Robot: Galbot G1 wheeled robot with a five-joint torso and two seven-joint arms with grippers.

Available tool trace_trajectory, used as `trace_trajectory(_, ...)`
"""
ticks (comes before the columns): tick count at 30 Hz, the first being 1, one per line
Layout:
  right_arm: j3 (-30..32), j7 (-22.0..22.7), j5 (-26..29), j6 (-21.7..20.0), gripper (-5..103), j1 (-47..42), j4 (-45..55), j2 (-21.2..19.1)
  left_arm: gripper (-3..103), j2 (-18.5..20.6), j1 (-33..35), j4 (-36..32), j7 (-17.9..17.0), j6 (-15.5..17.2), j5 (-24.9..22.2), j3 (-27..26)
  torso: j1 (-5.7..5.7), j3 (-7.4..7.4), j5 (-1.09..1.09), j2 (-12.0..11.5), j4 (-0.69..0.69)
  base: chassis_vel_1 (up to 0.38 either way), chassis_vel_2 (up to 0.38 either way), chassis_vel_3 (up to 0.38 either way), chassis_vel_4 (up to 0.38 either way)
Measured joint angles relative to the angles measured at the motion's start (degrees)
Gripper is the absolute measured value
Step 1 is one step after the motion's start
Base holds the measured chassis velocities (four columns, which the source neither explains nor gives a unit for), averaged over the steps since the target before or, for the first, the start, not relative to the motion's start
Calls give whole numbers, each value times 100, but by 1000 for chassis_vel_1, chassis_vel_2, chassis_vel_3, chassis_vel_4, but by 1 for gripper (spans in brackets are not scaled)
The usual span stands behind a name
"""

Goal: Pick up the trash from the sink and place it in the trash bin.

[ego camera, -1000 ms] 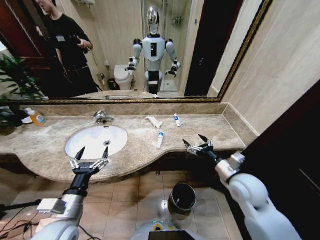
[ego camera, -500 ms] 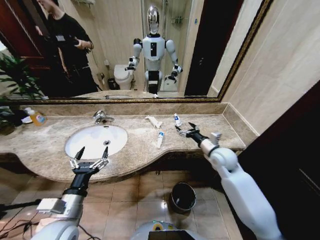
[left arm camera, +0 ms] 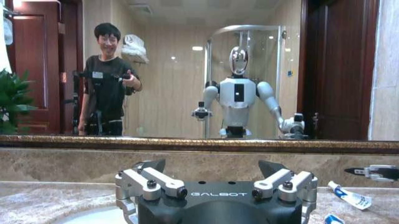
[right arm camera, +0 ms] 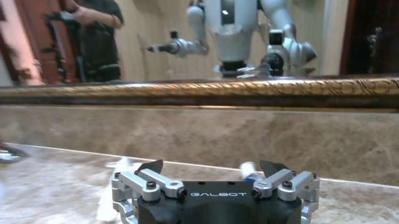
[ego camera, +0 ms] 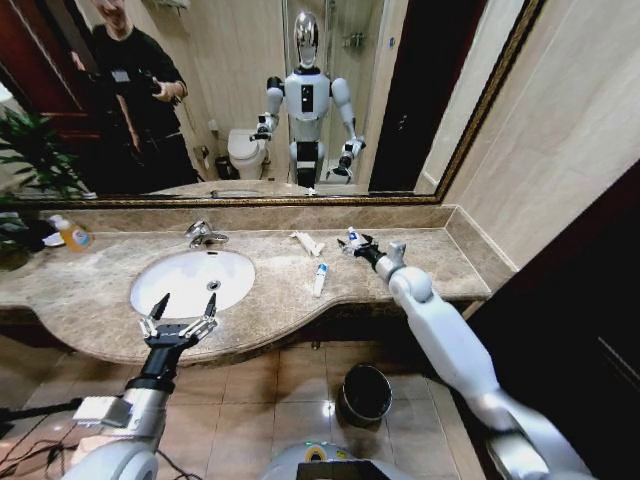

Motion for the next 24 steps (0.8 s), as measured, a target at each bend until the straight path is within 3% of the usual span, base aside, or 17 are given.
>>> trace_trajectory(5,-247,-94,23,58,100,465,-615,53,100,0,0,0,0,0,0,0,0,0,0,0,1,0,0,0,0)
trace_trajectory(10,-438,-550,-50,-48,100,1043,-1422,246,100,0,0,0,0,0,0,0,0,-1,0,0,0,0,0,0,0)
trace_trajectory(18,-669,-689,-533,-191,100,1529,-2324,637,100,0,0,0,0,0,0,0,0,0,0,0,1,0,0,0,0)
trace_trajectory(24,-708,-691,-543,-314,100,1715,-2542,755,100,0,0,0,0,0,0,0,0,-1,-1,1,1,0,0,0,0)
